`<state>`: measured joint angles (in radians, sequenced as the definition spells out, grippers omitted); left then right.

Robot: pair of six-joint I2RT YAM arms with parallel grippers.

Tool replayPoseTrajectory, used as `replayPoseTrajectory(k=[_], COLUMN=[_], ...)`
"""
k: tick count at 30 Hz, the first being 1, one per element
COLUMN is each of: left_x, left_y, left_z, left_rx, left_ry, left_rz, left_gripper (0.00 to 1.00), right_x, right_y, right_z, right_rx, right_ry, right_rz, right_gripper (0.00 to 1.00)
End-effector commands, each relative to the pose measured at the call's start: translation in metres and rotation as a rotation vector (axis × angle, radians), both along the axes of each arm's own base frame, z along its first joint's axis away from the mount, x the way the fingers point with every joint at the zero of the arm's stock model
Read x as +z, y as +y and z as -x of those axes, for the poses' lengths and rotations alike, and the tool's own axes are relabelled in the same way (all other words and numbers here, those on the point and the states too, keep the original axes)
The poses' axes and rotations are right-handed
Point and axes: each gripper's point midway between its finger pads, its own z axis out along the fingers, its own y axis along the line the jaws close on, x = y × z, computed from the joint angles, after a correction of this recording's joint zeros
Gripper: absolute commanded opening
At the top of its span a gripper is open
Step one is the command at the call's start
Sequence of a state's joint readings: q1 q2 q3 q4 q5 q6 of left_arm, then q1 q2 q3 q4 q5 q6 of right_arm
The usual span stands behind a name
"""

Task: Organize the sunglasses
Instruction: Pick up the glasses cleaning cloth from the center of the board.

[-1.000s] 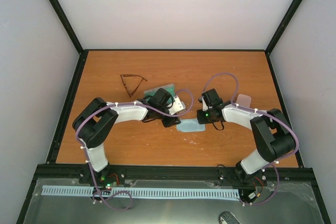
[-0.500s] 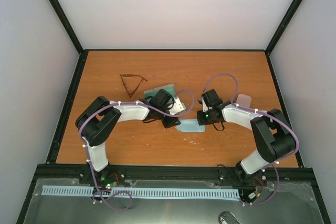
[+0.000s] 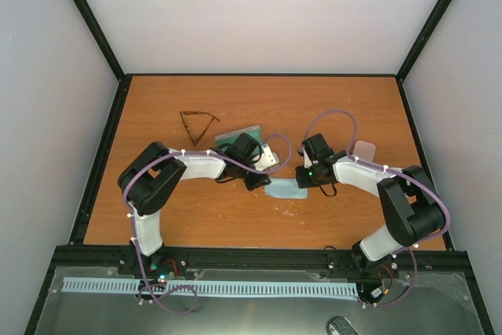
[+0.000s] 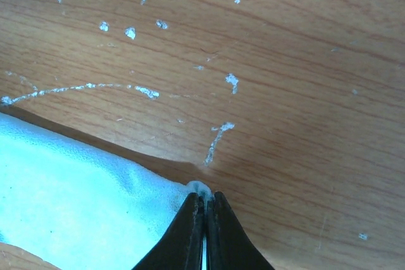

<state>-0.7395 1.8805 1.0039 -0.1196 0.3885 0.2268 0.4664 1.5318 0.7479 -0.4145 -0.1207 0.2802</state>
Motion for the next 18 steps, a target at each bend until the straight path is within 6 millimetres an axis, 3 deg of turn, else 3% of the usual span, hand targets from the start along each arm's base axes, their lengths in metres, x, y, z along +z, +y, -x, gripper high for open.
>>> replayPoseTrajectory(k=[1,6,18], left_x=[-0.005,-0.003,0.029], left_y=[-0.002,-0.004,0.001], left_z=[-0.007,0.000,-0.003], left_rx=[0.009,-0.009,-0.001], left_ry=[0.003,0.032,-0.003], left_rz=[-0.003,0.013,0.058], left_gripper=[0.18,0.01,0.01], right_x=[0.005,0.009,0.018], right_y=[0.002,0.005,0.017], right_z=[0.000,-0.002,-0.011], right_rx=[0.008,0.012,0.030], right_ry=[-0.019,-0.029,-0.057], right_rz=[-0.008,-0.020,-0.069], right_gripper=[0.03,0.03,0.03])
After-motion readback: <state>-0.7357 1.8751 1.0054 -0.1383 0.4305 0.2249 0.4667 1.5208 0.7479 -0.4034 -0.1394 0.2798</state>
